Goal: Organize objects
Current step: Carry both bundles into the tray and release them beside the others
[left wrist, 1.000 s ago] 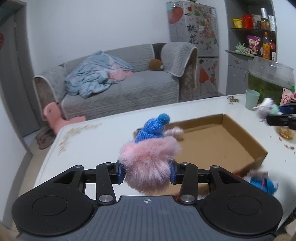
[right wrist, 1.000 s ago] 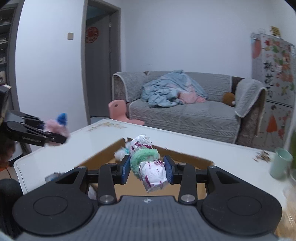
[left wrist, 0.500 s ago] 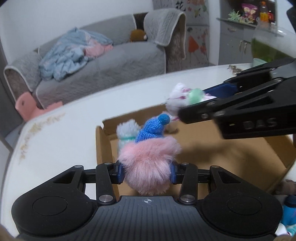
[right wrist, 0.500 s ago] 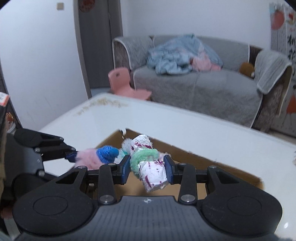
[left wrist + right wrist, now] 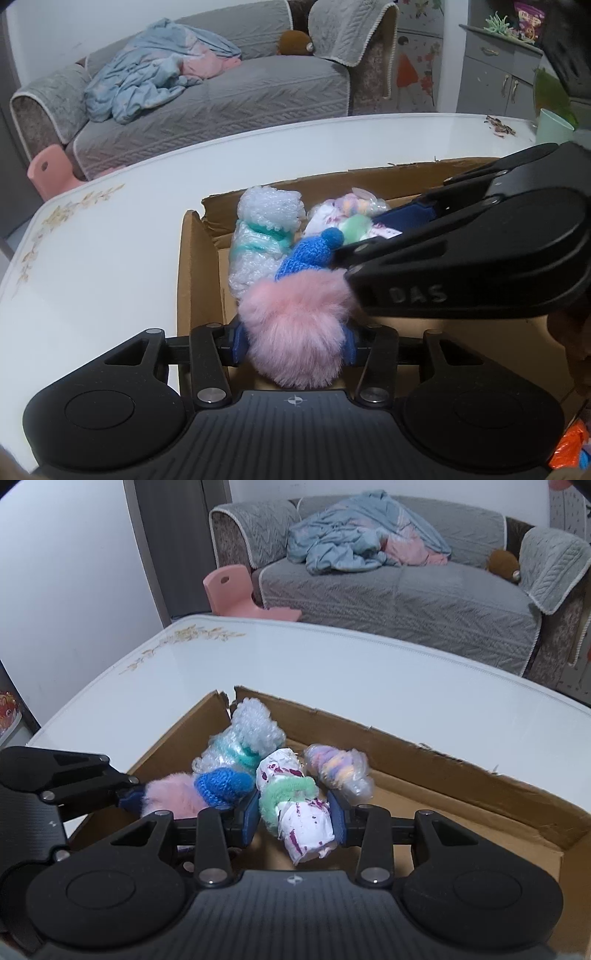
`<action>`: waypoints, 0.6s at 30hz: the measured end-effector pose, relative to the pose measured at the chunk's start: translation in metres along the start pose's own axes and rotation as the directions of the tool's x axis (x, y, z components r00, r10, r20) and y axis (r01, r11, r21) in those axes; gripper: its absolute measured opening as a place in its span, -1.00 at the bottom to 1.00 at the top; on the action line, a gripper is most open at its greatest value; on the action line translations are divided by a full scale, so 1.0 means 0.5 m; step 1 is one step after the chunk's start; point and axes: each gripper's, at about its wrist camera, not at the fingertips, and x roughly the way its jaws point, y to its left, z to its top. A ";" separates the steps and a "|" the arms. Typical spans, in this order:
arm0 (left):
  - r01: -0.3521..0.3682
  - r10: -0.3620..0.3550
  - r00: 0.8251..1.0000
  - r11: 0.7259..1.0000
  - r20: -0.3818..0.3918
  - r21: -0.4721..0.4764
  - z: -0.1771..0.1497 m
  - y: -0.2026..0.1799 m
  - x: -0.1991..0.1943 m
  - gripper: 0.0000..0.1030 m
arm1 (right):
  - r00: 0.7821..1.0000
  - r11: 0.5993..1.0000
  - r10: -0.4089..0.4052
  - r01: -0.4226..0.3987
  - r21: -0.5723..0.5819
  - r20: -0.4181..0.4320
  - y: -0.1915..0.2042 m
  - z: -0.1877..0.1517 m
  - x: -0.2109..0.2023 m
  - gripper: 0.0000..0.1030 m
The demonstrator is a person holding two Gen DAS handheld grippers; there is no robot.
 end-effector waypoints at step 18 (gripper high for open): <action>-0.024 0.024 1.000 1.000 -0.012 0.006 0.014 -0.012 -0.008 0.49 | 0.999 1.000 -0.004 0.004 -0.003 -0.046 0.007 -0.007 -0.010 -0.05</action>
